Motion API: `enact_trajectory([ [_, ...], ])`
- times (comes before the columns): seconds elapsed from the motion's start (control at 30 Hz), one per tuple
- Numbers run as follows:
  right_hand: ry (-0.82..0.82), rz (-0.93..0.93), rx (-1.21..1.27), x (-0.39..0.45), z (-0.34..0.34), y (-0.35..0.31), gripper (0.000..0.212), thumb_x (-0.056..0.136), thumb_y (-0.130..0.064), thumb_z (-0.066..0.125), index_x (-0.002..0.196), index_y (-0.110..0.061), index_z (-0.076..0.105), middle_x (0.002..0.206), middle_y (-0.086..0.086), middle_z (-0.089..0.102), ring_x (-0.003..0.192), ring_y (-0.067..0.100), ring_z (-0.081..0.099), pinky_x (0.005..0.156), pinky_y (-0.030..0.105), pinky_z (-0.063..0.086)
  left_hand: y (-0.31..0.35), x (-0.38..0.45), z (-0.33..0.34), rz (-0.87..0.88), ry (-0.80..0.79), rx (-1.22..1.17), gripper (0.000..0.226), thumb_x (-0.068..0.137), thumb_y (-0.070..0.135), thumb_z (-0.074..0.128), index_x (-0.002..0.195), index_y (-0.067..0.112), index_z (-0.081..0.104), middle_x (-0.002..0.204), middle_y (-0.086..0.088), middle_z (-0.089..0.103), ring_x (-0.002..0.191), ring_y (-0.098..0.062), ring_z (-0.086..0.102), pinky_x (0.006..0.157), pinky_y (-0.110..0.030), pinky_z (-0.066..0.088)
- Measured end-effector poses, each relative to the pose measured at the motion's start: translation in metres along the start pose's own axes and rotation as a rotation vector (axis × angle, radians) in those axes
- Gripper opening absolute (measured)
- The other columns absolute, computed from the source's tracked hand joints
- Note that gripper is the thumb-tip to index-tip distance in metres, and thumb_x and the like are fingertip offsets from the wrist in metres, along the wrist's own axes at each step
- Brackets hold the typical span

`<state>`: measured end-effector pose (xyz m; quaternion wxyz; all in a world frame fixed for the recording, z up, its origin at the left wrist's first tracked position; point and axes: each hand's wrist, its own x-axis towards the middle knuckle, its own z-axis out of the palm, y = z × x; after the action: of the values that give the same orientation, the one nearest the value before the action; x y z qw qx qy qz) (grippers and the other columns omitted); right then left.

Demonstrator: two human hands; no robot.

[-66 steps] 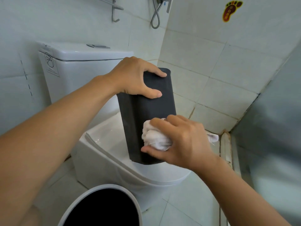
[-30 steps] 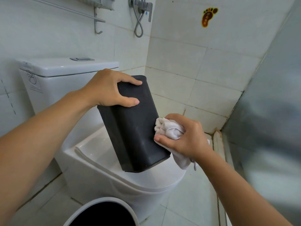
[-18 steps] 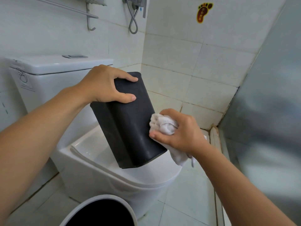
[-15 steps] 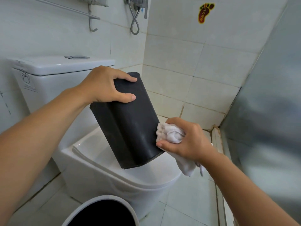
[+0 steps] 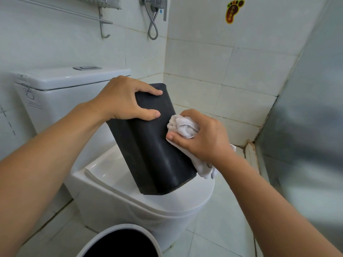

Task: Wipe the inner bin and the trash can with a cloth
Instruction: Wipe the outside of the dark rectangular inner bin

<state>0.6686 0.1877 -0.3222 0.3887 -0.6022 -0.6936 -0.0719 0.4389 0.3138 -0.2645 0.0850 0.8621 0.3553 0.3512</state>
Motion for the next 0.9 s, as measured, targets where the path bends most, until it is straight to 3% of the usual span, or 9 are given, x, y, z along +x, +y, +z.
enact_trajectory([
  [0.17, -0.179, 0.034, -0.048, -0.02, -0.016, 0.023, 0.061, 0.062, -0.082, 0.068, 0.109, -0.044, 0.059, 0.082, -0.023, 0.068, 0.08, 0.004, 0.066, 0.075, 0.037, 0.058, -0.006, 0.001, -0.001, -0.038, 0.001, -0.058, 0.052, 0.065, 0.052, 0.093, 0.113, 0.056, 0.073, 0.106, 0.028, 0.067, 0.102, 0.0, 0.061, 0.091, -0.022, 0.046],
  [0.33, -0.09, 0.006, -0.098, -0.025, -0.012, 0.024, 0.055, 0.067, -0.08, 0.069, 0.106, -0.042, 0.061, 0.08, -0.021, 0.068, 0.078, 0.006, 0.065, 0.074, 0.037, 0.057, -0.005, -0.001, -0.001, -0.036, -0.004, -0.043, 0.055, 0.065, 0.053, 0.093, 0.116, 0.053, 0.073, 0.106, 0.028, 0.065, 0.104, -0.001, 0.06, 0.091, -0.022, 0.044],
  [0.47, 0.05, 0.06, -0.048, -0.008, -0.002, 0.007, 0.05, 0.072, -0.078, 0.072, 0.107, -0.044, 0.061, 0.084, -0.022, 0.067, 0.081, 0.003, 0.062, 0.075, 0.032, 0.054, 0.001, 0.0, 0.001, 0.013, 0.005, 0.006, 0.057, 0.065, 0.053, 0.093, 0.118, 0.053, 0.073, 0.1, 0.03, 0.063, 0.101, 0.002, 0.056, 0.086, -0.012, 0.039],
  [0.73, -0.127, 0.0, -0.009, -0.023, -0.009, 0.019, 0.053, 0.07, -0.076, 0.072, 0.108, -0.041, 0.062, 0.084, -0.018, 0.069, 0.081, 0.006, 0.067, 0.073, 0.037, 0.057, -0.006, -0.002, -0.001, -0.027, 0.017, -0.034, 0.053, 0.068, 0.051, 0.092, 0.117, 0.053, 0.073, 0.103, 0.031, 0.064, 0.105, 0.001, 0.058, 0.091, -0.018, 0.042],
  [0.9, -0.075, 0.01, -0.032, -0.04, -0.01, 0.029, 0.053, 0.068, -0.076, 0.072, 0.108, -0.043, 0.059, 0.081, -0.021, 0.068, 0.079, 0.006, 0.065, 0.072, 0.034, 0.057, -0.004, -0.002, -0.001, -0.026, 0.016, -0.027, 0.054, 0.067, 0.053, 0.092, 0.118, 0.051, 0.073, 0.102, 0.028, 0.064, 0.104, -0.001, 0.057, 0.092, -0.022, 0.043],
])
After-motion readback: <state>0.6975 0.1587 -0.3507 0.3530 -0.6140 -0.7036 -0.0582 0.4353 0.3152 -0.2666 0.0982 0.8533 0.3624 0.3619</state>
